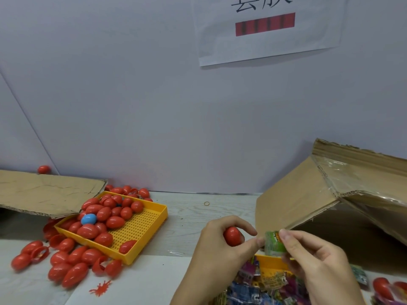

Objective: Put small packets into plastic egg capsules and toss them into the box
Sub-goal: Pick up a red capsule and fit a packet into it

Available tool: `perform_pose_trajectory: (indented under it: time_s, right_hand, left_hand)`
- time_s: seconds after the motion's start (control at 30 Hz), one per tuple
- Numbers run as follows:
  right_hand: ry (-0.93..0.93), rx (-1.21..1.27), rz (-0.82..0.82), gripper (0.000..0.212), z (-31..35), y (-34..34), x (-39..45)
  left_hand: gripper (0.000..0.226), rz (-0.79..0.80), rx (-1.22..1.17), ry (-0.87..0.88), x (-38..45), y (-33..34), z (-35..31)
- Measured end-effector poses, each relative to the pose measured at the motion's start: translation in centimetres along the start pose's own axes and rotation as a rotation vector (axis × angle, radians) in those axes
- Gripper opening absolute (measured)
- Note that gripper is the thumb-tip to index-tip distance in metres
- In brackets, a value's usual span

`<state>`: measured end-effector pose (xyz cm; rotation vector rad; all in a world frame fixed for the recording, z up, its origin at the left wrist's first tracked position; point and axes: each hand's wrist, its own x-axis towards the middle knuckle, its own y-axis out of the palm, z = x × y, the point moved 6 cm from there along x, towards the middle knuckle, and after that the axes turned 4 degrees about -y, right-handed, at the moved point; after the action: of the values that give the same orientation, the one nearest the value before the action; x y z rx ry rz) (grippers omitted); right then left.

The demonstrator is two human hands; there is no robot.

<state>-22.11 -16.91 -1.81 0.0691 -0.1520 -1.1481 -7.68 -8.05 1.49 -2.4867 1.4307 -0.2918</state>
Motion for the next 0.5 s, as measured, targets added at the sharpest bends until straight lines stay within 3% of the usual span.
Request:
perform_pose_trajectory:
  time_s: [0.17,0.33,0.5]
  right_hand:
    - [-0.021,0.087,-0.033,0.026,0.2,0.2,-0.1]
    - [0.000,0.128,0.024,0.029,0.1,0.6,-0.1]
    - [0.006,0.123,0.112,0.047,0.0,1.3,-0.2]
  left_hand:
    - [0.030,0.044,-0.155,-0.252,0.1,1.4,1.3]
    - [0.039,0.088,-0.294,-0.291,0.3,1.7,1.8]
    - [0.016,0.054,-0.312,-0.284,0.4,1.7,2.1]
